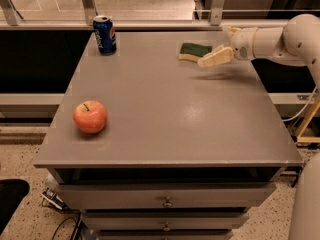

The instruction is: Move sponge near apple

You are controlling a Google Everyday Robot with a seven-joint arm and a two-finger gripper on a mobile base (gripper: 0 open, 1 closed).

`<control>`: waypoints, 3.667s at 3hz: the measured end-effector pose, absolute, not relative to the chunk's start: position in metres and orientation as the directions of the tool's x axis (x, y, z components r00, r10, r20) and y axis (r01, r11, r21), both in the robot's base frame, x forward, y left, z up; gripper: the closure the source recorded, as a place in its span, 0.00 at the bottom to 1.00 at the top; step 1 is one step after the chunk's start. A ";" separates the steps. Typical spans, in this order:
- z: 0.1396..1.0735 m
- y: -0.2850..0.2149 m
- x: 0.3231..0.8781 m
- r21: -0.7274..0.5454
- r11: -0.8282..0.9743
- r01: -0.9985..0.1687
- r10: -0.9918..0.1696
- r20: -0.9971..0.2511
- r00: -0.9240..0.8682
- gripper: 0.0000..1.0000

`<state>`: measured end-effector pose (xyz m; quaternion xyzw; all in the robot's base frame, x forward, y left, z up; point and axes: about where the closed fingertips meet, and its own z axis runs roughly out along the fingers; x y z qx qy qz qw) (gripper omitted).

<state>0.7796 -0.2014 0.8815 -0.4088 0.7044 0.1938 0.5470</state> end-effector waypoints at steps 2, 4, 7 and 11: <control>0.845 -0.197 0.811 -0.122 0.632 -0.765 -0.313 -0.944 -0.108 0.00; 0.830 -0.187 0.822 -0.071 0.628 -0.775 -0.274 -0.952 -0.135 0.41; 0.833 -0.187 0.822 -0.071 0.627 -0.776 -0.274 -0.952 -0.135 1.00; 0.858 -0.186 0.794 -0.089 0.621 -0.779 -0.298 -0.946 -0.129 1.00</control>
Offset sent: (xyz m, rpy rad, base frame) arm 0.0486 -0.0022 -0.0561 0.0955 0.0455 -0.0697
